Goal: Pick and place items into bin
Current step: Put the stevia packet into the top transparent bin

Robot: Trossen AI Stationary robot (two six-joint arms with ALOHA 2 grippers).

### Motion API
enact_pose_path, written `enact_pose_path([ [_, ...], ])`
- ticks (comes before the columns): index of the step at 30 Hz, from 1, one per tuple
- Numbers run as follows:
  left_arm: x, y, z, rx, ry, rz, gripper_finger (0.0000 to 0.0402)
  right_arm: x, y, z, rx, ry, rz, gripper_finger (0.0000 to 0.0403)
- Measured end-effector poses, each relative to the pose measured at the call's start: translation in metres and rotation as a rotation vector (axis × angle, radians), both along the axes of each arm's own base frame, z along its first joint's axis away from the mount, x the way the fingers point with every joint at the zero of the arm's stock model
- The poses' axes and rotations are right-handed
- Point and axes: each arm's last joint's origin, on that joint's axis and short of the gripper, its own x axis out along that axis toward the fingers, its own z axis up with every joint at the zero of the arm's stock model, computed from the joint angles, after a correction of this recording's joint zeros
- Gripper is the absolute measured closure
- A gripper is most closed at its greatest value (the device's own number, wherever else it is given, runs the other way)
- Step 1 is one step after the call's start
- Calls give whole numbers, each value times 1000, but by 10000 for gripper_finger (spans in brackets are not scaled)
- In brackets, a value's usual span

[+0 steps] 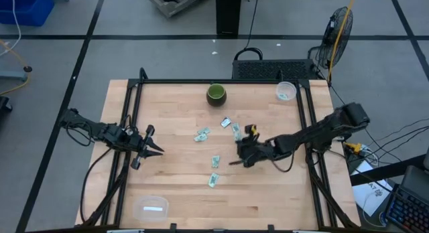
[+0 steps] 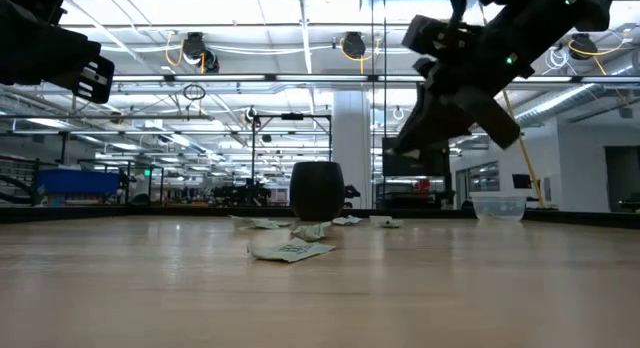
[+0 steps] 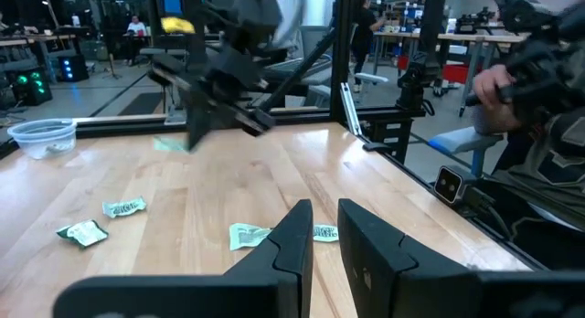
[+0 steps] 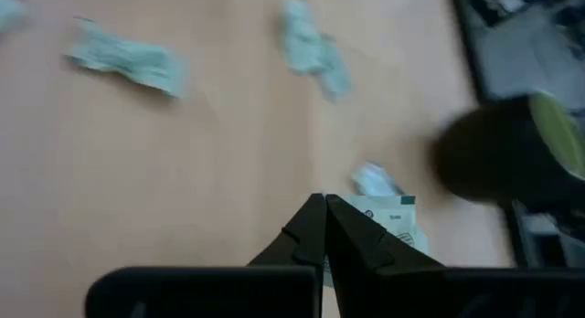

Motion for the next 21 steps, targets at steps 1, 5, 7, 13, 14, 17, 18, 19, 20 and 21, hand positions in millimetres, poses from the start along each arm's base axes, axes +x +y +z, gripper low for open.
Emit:
enact_pose_path([
  [1,0,0,0,0,0,0,339,-5,-5,4,6,-18,-15,402],
  [5,0,0,0,0,0,0,339,-26,-33,17,38,-99,-109,402],
  [7,0,0,0,0,0,0,339,-37,-49,22,50,-142,-172,402],
  [13,0,0,0,0,0,0,339,-68,-94,32,63,-266,-371,402],
  [14,0,0,0,0,0,0,339,-72,-100,33,62,-293,-397,402],
  [17,0,0,0,0,0,0,339,-84,-116,35,52,-374,-473,403],
  [18,0,0,0,0,0,0,339,-88,-121,36,47,-399,-498,403],
  [19,0,0,0,0,0,0,339,-91,-126,36,43,-418,-523,403],
  [20,0,0,0,0,-1,0,339,-95,-130,37,38,-437,-550,403],
  [21,0,0,0,0,0,0,339,-98,-135,37,31,-456,-577,403],
])
